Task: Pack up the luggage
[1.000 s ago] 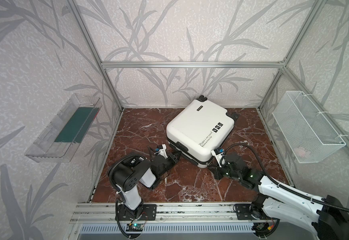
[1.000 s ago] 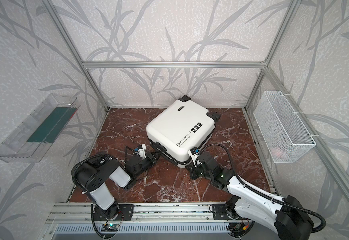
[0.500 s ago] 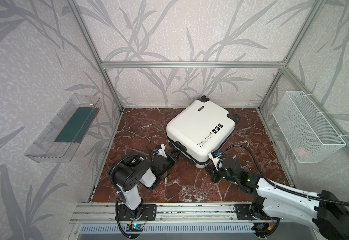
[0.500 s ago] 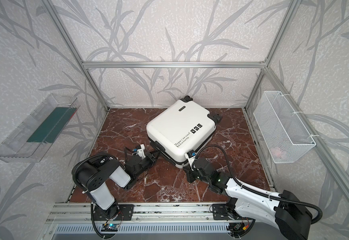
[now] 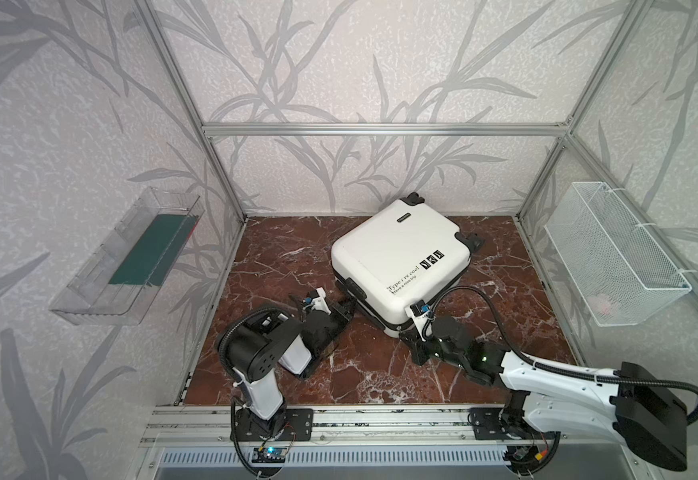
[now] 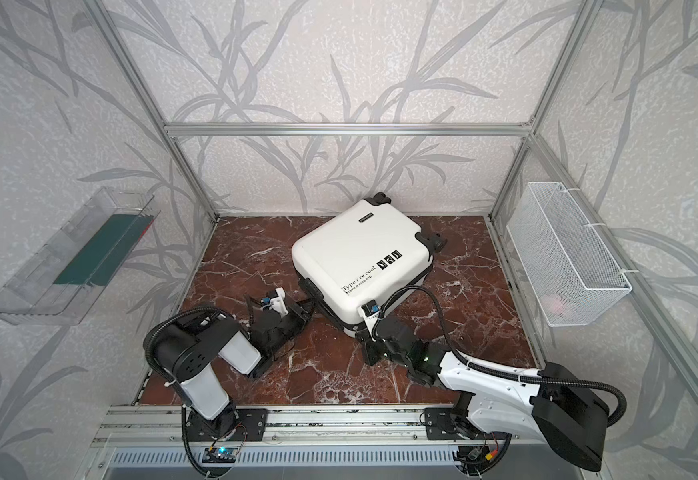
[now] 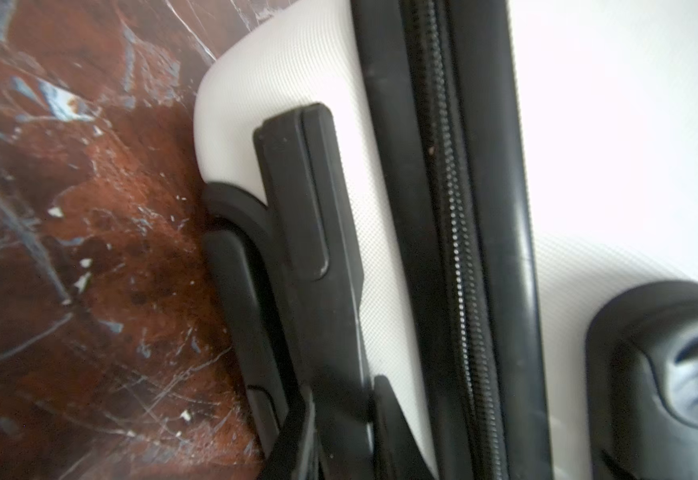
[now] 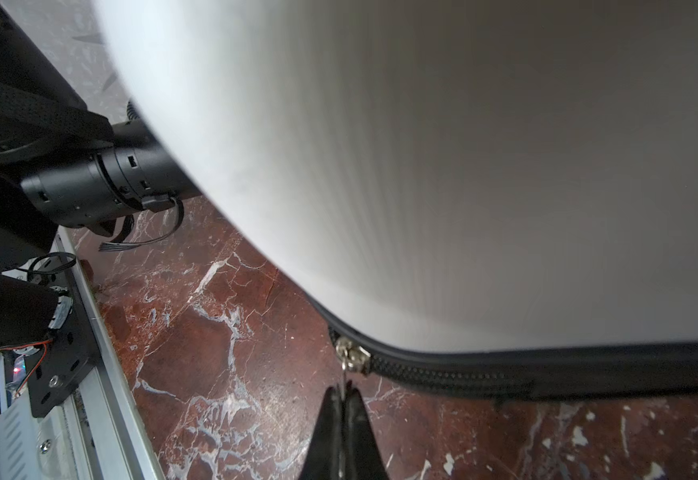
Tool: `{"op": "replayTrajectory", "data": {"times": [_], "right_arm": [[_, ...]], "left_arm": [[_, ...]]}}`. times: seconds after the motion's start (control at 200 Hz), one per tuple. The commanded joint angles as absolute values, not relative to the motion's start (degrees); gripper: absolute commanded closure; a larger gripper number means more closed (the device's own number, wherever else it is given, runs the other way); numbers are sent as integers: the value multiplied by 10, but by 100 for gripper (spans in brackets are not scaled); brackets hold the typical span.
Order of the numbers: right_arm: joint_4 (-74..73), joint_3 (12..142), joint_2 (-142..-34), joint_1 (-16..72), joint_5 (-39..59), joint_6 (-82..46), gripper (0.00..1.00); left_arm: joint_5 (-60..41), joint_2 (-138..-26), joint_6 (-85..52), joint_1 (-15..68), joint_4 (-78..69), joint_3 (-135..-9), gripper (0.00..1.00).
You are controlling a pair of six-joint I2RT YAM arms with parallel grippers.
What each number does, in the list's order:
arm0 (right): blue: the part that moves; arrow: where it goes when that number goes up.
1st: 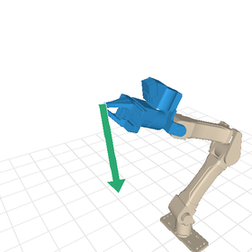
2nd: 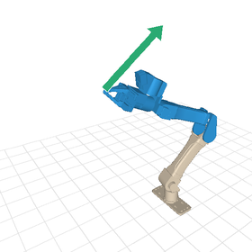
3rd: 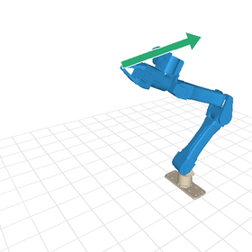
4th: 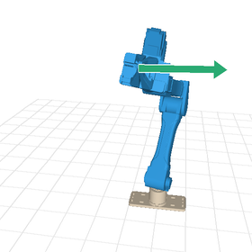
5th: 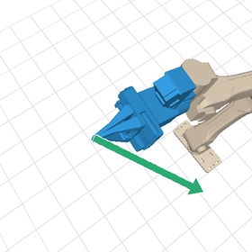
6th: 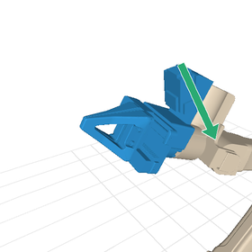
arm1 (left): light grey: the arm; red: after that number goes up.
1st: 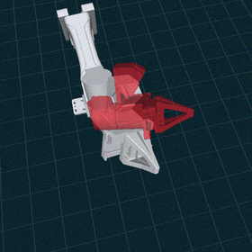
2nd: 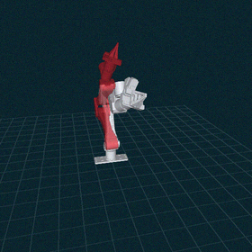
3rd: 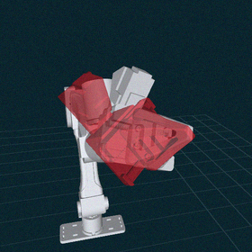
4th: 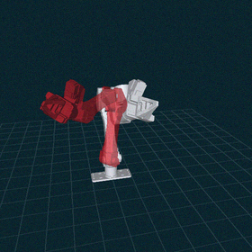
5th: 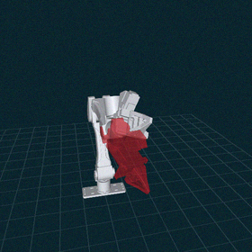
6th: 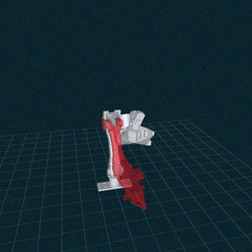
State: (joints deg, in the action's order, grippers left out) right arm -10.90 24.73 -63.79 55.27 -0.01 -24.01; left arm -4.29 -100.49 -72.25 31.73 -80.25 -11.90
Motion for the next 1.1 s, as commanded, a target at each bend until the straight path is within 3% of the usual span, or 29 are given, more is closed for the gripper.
{"op": "replayTrajectory", "data": {"times": [0.0, 0.19, 0.42, 0.545, 0.62, 0.69, 0.92, 1.095], "right_arm": [[-91, 260, -642, 563, -1, -252, 100], [-68, 240, -608, 561, -50, -272, 100], [-56, 211, -586, 533, -72, -300, 100], [-61, 208, -576, 516, -49, -294, 100], [-53, 216, -572, 514, -35, -287, 70], [-36, 221, -560, 512, -31, -285, 56], [45, 219, -462, 476, -28, -287, 49], [133, 217, -370, 402, -28, -293, 50]], "left_arm": [[-82, -1008, -672, 331, -809, -119, 100], [-77, -1000, -669, 330, -809, -111, 94], [-73, -976, -663, 330, -803, -101, 93], [-74, -962, -658, 330, -789, -96, 85], [-72, -950, -653, 330, -779, -93, 77], [-68, -936, -650, 330, -767, -86, 70], [-57, -836, -624, 330, -665, -63, 53], [-28, -647, -574, 330, -421, -63, 36]]}}
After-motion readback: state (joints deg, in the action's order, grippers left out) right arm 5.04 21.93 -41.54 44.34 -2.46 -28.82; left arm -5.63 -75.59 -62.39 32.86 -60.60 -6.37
